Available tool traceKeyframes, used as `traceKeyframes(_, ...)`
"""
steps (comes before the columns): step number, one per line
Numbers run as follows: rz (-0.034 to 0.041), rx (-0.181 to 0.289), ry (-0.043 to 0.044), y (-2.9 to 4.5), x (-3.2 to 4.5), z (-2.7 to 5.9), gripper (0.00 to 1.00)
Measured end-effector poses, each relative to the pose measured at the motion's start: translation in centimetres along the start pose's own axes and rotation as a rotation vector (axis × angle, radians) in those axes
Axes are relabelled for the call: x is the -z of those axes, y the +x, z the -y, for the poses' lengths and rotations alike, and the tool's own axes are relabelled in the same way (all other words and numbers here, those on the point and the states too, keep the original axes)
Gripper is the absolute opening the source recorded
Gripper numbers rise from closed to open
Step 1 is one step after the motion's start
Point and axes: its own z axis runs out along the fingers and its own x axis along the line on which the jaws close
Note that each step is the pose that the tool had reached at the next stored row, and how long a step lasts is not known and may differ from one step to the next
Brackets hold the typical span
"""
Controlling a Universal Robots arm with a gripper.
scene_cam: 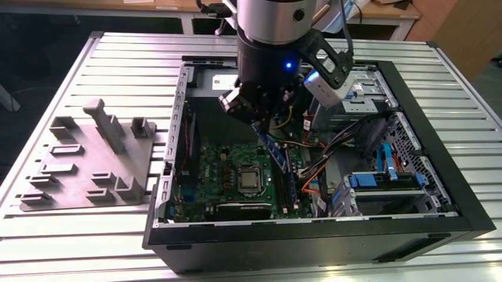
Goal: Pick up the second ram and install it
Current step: 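Insert the second ram into the second slot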
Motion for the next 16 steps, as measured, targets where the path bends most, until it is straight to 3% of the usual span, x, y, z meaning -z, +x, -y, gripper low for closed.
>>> traceKeyframes(16, 0.0108, -0.292, 0.0112, 0.01, -0.26, 0.01, 0.11)
